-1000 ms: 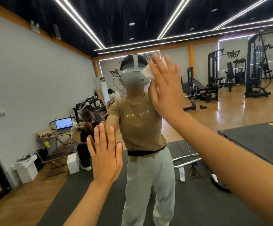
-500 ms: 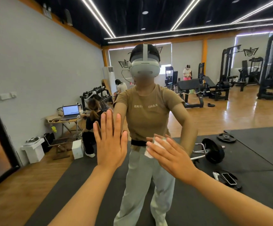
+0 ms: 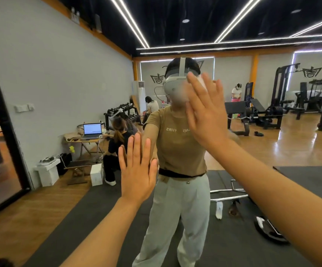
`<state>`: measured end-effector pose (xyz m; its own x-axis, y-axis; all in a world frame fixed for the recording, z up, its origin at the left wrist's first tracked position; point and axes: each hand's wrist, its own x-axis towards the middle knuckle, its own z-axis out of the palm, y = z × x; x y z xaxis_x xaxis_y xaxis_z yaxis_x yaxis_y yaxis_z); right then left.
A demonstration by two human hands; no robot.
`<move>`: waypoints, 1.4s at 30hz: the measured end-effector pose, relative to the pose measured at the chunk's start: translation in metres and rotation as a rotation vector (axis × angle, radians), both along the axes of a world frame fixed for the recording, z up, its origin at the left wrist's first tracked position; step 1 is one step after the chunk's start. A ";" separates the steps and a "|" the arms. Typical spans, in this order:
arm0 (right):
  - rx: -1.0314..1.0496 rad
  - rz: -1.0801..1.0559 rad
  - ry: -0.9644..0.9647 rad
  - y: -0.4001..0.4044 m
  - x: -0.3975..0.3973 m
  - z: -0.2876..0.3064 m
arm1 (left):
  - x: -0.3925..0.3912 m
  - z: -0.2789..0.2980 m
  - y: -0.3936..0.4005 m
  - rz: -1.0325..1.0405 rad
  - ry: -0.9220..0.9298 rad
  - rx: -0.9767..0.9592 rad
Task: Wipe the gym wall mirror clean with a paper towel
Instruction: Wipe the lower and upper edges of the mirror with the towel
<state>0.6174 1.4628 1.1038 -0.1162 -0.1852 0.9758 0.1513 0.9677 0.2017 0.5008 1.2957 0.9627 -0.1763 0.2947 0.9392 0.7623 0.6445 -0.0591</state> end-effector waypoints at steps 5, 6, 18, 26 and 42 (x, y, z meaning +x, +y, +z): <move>0.231 0.092 -0.273 -0.016 -0.003 -0.096 | 0.001 0.001 -0.002 -0.019 0.005 -0.004; 0.273 0.097 -0.329 -0.014 0.000 -0.119 | 0.000 0.001 -0.003 -0.027 0.005 -0.012; 0.734 -0.039 -0.597 0.027 0.027 -0.158 | -0.002 0.001 -0.011 -0.048 -0.029 -0.097; 0.494 -0.024 -0.349 0.025 0.021 0.032 | -0.004 0.004 -0.016 -0.071 -0.082 -0.179; 0.623 0.038 -0.645 -0.054 -0.040 -0.181 | -0.054 0.007 -0.129 0.067 -0.192 -0.128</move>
